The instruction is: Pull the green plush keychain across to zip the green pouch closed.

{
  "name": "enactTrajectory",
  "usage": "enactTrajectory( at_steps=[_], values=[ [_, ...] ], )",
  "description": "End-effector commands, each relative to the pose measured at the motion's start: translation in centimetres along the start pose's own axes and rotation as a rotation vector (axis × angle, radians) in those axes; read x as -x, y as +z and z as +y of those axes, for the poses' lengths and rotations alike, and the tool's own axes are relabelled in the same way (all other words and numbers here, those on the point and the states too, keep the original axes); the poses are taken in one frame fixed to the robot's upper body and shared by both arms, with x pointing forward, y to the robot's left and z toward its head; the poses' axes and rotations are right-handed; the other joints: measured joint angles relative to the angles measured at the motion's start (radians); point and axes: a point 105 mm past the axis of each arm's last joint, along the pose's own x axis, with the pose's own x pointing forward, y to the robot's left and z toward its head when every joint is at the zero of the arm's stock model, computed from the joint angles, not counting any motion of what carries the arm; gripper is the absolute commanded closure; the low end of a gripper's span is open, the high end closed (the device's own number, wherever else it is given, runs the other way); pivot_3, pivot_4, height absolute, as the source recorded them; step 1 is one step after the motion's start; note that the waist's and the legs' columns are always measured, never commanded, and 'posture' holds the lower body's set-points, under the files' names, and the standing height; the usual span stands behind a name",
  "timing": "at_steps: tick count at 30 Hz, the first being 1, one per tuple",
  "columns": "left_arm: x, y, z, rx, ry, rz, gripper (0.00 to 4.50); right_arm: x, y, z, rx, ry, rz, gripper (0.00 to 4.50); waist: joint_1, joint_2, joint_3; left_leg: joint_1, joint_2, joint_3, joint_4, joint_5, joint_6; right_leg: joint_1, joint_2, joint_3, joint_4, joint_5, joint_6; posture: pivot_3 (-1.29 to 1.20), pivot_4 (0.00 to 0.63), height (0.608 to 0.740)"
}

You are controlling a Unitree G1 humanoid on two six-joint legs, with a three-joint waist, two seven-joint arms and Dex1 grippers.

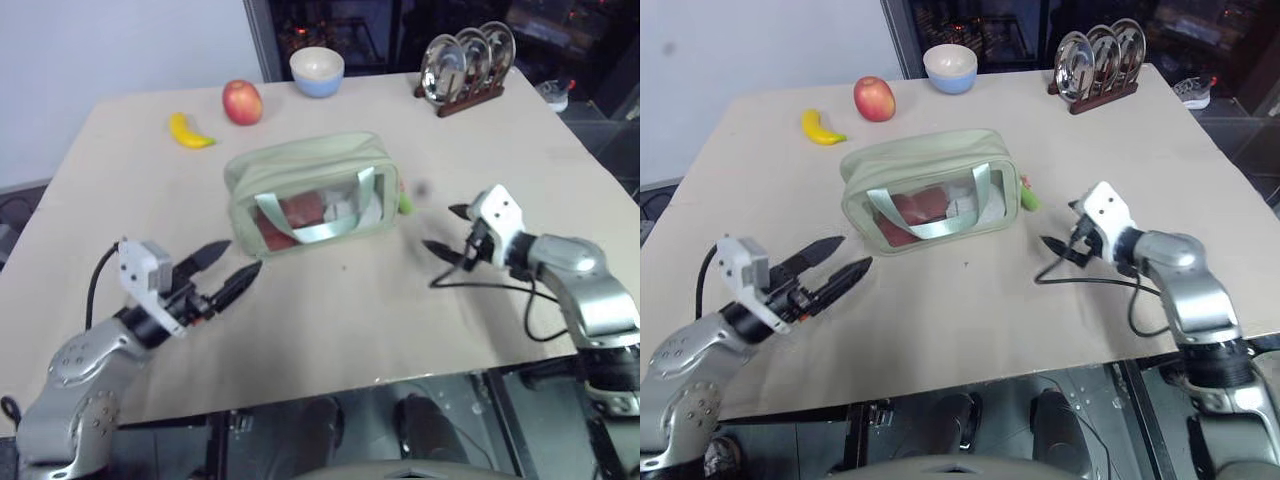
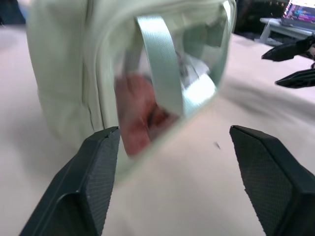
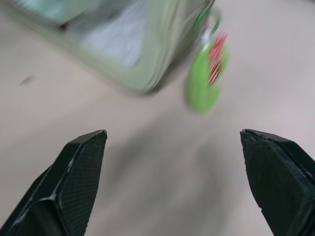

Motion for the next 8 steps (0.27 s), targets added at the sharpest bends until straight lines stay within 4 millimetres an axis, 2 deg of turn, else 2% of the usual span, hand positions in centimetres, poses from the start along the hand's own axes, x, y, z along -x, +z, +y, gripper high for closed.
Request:
enactTrajectory(
  at_steps=[1,4,8],
  values=[
    [1.4,0.5,-1.3,-0.032,-0.069,0.035,0.78,1.8,1.3,-0.2,0.046,-0.004,-0.026,0.08,0.001,0.001,0.000,0.000,0.000,0.000,0.000,0.000,0.000,0.000,0.000,0.000,0.000,0.000,0.000,0.00,0.150,0.740],
    [2.5,-0.9,-2.1,-0.038,-0.100,0.114,0.78,2.3,0.8,-0.9,0.062,-0.021,-0.001,0.08,0.004,0.001,0.001,0.000,0.000,0.001,0.000,0.000,0.000,0.000,-0.001,0.000,0.000,0.000,0.000,0.00,0.150,0.740],
    [2.6,-1.1,-2.2,-0.054,-0.099,0.124,0.78,2.3,0.7,-1.2,0.069,-0.028,0.003,0.08,0.016,0.001,0.001,0.000,0.000,0.001,0.000,0.000,0.000,0.001,-0.001,-0.001,-0.001,0.000,0.000,0.00,0.150,0.740]
  ],
)
